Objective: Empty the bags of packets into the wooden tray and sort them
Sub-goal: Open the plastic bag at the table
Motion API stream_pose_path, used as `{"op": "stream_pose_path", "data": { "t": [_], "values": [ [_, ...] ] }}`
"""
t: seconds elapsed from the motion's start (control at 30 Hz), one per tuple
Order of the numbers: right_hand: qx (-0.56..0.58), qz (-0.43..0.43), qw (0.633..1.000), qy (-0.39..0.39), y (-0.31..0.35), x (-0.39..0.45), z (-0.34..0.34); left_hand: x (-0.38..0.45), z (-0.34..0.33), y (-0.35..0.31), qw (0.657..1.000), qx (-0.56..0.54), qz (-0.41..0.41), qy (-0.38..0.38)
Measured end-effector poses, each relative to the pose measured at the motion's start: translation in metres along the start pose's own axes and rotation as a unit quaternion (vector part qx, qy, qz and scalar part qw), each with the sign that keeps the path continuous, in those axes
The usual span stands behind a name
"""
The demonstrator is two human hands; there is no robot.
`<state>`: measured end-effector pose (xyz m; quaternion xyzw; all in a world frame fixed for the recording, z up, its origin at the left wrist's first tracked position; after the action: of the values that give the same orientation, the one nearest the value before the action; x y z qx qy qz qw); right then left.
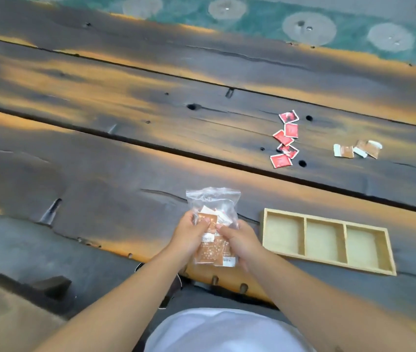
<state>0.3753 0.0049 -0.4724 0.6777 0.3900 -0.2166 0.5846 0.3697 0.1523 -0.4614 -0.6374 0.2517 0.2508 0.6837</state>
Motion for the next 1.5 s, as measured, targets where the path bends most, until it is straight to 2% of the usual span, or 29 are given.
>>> {"op": "stream_pose_path", "data": {
  "t": [0.23,0.47,0.57,0.67,0.7,0.77,0.83,0.9,0.97,1.1,1.27,1.5],
  "values": [
    [-0.136,-0.028,0.987,-0.086,-0.015,0.043,-0.003,0.039,0.018,0.012,0.991,0.123,0.04,-0.018],
    [-0.309,-0.073,0.942,-0.11,-0.018,0.062,0.005,0.058,0.027,0.019,0.96,0.274,0.045,-0.032],
    [-0.299,-0.041,0.943,-0.139,-0.001,0.059,0.009,0.064,0.034,0.015,0.969,0.242,0.043,-0.022],
    [-0.35,0.071,0.914,-0.193,0.048,0.055,0.013,0.07,0.049,-0.001,0.977,0.206,0.008,-0.056],
    [-0.395,0.099,0.893,-0.189,0.066,0.057,0.01,0.073,0.053,-0.006,0.978,0.199,0.002,-0.066],
    [-0.513,0.115,0.842,-0.123,0.087,0.071,-0.005,0.08,0.058,-0.017,0.983,0.166,0.013,-0.074],
    [-0.604,0.093,0.791,-0.037,0.094,0.086,-0.018,0.087,0.058,-0.028,0.983,0.168,0.019,-0.071],
    [-0.646,0.057,0.761,0.021,0.094,0.094,-0.021,0.088,0.055,-0.04,0.976,0.207,-0.004,-0.061],
    [-0.653,0.049,0.754,0.045,0.095,0.092,-0.019,0.086,0.052,-0.046,0.975,0.216,-0.026,-0.039],
    [-0.621,0.111,0.774,0.056,0.101,0.058,-0.013,0.061,0.049,-0.052,0.982,0.175,-0.072,0.013],
    [-0.618,0.168,0.766,0.05,0.091,-0.01,0.002,0.005,0.024,-0.055,0.984,0.104,-0.101,0.101],
    [-0.628,0.197,0.752,0.026,0.061,-0.099,0.027,-0.052,-0.018,-0.058,0.966,0.145,-0.119,0.179]
  ]
}}
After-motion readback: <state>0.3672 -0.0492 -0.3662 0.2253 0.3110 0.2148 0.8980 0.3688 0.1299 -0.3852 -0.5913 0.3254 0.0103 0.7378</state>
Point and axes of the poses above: each hand's wrist, its own x-axis towards the middle knuckle, its own z-axis out of the back of the hand, y = z × x, the point moved 7 cm from there along x, towards the middle knuckle, and after that the axes turned 10 degrees about y, right-handed, at the moved point
